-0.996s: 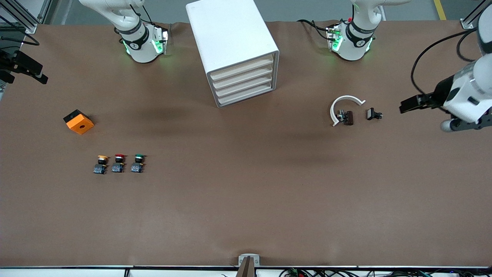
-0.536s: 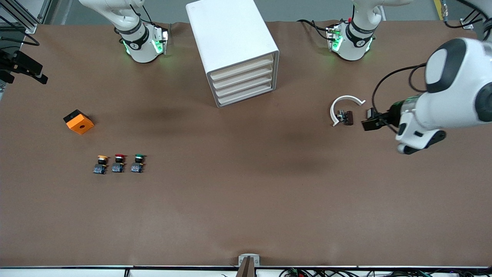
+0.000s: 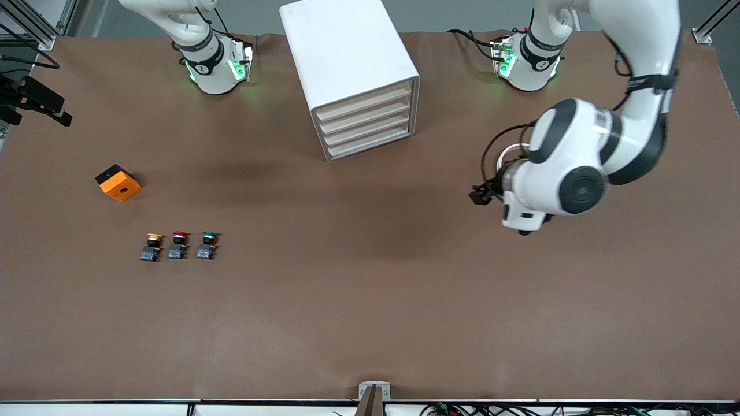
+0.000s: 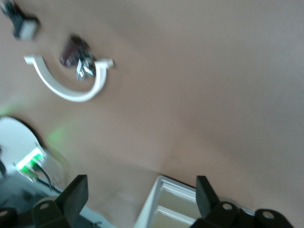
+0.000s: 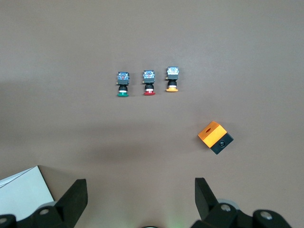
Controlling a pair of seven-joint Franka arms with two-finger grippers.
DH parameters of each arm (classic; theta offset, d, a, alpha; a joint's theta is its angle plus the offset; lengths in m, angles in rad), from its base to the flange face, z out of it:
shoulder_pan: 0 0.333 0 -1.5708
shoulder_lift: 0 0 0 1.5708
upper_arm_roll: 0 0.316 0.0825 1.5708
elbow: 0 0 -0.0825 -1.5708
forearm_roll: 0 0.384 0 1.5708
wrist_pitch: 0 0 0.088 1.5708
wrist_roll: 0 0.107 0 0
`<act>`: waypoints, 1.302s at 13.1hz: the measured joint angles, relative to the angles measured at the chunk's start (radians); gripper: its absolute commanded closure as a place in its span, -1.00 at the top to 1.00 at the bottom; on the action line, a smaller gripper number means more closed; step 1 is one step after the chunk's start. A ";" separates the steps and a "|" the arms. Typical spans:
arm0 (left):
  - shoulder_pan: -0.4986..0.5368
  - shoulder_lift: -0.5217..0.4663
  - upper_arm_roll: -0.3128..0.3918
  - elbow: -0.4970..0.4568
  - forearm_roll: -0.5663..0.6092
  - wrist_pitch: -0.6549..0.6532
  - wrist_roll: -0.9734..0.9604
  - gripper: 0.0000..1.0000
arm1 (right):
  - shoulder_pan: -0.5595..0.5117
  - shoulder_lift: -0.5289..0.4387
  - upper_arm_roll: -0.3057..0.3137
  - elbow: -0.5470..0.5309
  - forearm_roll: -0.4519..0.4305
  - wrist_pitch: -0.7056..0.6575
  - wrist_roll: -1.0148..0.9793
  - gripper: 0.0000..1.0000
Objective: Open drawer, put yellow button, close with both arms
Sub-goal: 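Reach the left gripper to the top drawer's front edge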
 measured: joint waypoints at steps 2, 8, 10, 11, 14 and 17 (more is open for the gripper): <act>-0.033 0.039 0.000 0.026 -0.063 0.004 -0.138 1.00 | 0.000 0.000 0.000 0.000 0.000 0.000 0.000 1.00; -0.105 0.123 0.000 0.049 -0.293 0.003 -0.600 1.00 | 0.000 0.000 0.000 0.000 0.000 -0.006 0.000 1.00; -0.108 0.163 0.000 0.050 -0.418 0.003 -0.772 1.00 | 0.000 0.000 0.000 0.000 0.000 -0.006 0.000 1.00; -0.108 0.185 0.001 0.050 -0.467 0.003 -0.858 1.00 | 0.000 0.000 0.000 0.000 0.000 -0.006 0.000 1.00; -0.110 0.245 0.001 0.052 -0.605 -0.007 -1.042 1.00 | 0.000 0.000 0.000 0.000 0.000 -0.006 0.000 1.00; -0.128 0.290 -0.001 0.053 -0.726 -0.092 -1.120 1.00 | 0.000 0.000 0.000 0.000 0.000 -0.009 0.000 1.00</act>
